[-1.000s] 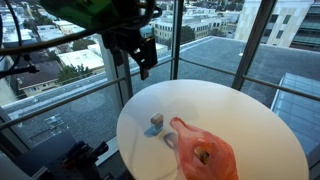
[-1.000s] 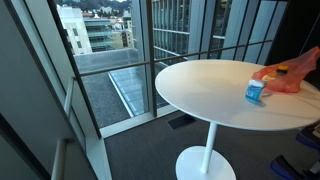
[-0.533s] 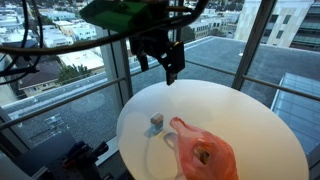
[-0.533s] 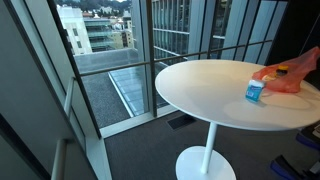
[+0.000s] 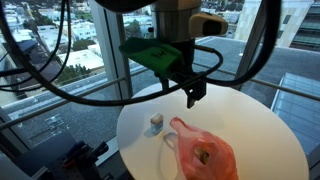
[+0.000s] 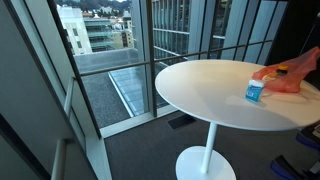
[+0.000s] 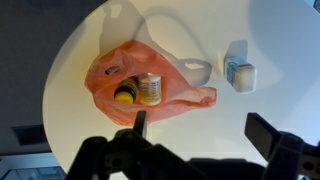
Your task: Remove the brown bottle from the plastic and put it on the table
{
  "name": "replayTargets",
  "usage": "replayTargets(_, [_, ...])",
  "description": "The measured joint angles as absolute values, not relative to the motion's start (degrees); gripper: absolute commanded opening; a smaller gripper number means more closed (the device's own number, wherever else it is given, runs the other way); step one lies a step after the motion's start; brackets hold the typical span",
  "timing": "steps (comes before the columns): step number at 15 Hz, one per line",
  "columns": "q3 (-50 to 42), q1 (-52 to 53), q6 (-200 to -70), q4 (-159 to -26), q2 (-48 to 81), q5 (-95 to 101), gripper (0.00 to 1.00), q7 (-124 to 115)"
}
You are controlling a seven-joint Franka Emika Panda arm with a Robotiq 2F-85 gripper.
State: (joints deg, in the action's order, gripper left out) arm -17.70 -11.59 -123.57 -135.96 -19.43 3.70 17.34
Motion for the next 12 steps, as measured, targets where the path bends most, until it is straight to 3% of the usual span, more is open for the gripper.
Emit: replayTargets(12, [-18.12,-14.04,-126.91,-133.36,-11.03,3.7,1.0,14.65])
